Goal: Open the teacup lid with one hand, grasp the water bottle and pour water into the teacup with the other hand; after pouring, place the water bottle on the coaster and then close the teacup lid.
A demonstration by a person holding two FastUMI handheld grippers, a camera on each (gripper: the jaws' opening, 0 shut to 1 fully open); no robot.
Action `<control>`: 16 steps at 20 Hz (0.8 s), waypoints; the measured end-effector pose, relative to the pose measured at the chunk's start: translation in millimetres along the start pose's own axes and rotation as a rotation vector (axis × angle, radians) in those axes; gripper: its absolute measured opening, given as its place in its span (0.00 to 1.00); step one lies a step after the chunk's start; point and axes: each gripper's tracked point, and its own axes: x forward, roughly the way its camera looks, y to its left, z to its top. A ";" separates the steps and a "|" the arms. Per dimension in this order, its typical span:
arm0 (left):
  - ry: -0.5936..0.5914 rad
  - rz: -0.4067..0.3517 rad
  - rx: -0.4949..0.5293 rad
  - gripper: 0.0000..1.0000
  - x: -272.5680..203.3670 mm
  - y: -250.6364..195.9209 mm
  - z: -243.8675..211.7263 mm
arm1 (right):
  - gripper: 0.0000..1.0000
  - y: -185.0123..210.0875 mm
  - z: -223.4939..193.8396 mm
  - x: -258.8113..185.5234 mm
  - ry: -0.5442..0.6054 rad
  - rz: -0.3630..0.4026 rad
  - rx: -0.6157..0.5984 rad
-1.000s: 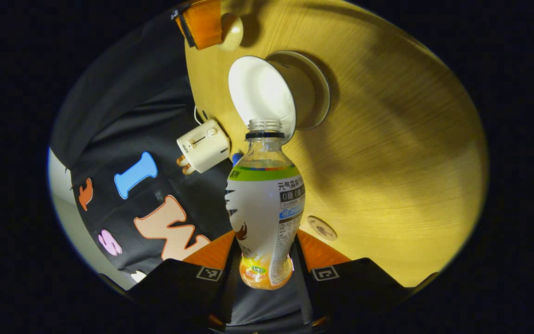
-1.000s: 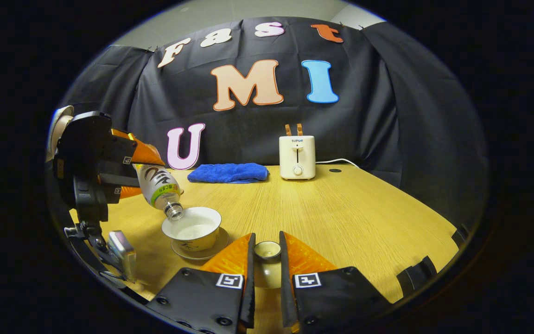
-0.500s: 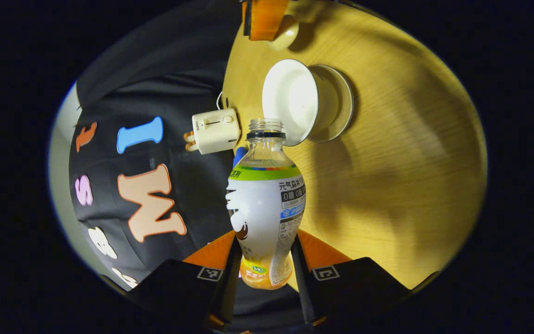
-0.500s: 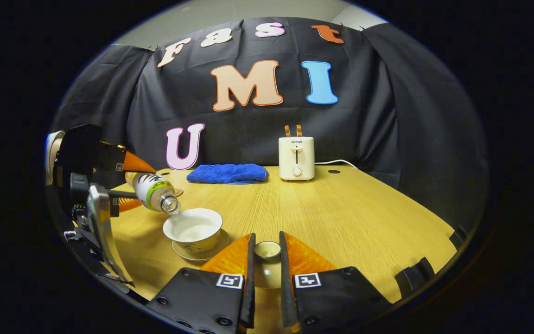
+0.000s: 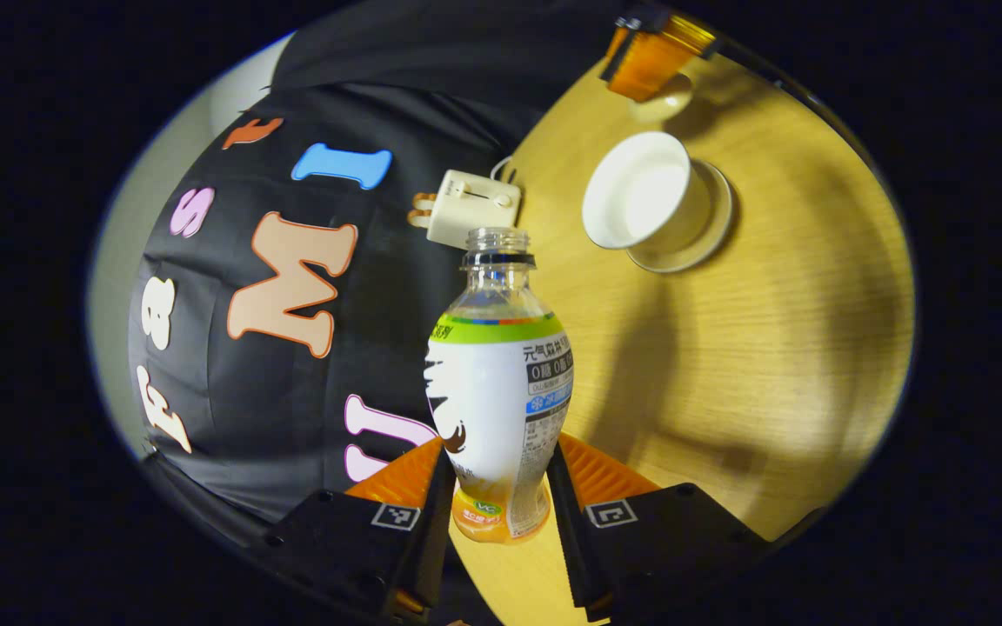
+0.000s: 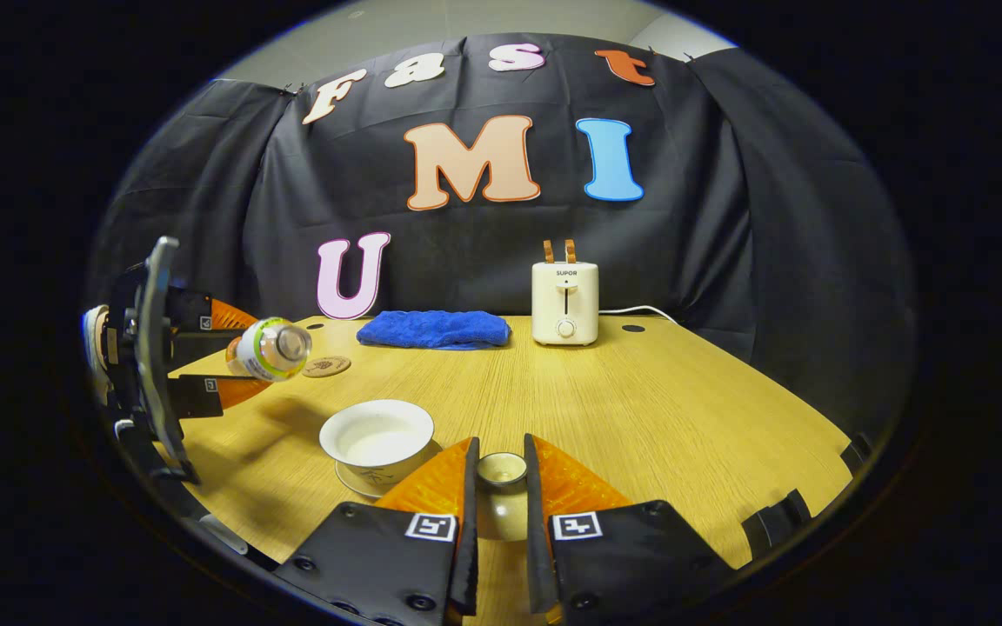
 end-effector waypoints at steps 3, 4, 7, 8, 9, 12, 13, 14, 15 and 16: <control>-0.018 0.038 -0.169 0.54 6.1 11.4 -6.9 | 0.26 4.3 -0.4 -0.9 0.009 0.000 -0.018; -0.019 0.051 -0.219 0.54 10.0 15.6 -9.0 | 0.26 4.5 0.8 -0.6 0.009 -0.001 -0.023; -0.010 0.069 -0.373 0.54 18.8 22.3 -23.9 | 0.29 5.0 2.9 -0.1 0.009 -0.005 -0.025; -0.016 0.070 -0.427 0.54 21.3 25.2 -28.3 | 0.26 5.1 3.3 0.1 0.011 -0.005 -0.019; -0.027 0.070 -0.488 0.54 21.4 27.6 -29.8 | 0.29 6.0 2.8 1.2 0.016 -0.004 -0.010; -0.084 0.070 -0.697 0.54 20.5 40.0 -29.9 | 0.26 6.8 2.7 1.7 0.026 -0.015 -0.014; -0.105 0.067 -0.762 0.54 24.7 42.8 -30.2 | 0.26 7.5 3.9 1.6 0.028 -0.017 -0.018; -0.113 0.068 -0.822 0.55 28.4 46.1 -32.1 | 0.26 8.8 4.4 0.9 0.028 -0.017 -0.019; -0.133 0.074 -0.877 0.55 29.9 51.5 -34.5 | 0.26 10.1 5.6 0.5 0.027 -0.018 -0.022; -0.140 0.076 -0.929 0.55 32.7 54.8 -39.1 | 0.26 10.6 7.4 1.3 0.025 -0.021 -0.027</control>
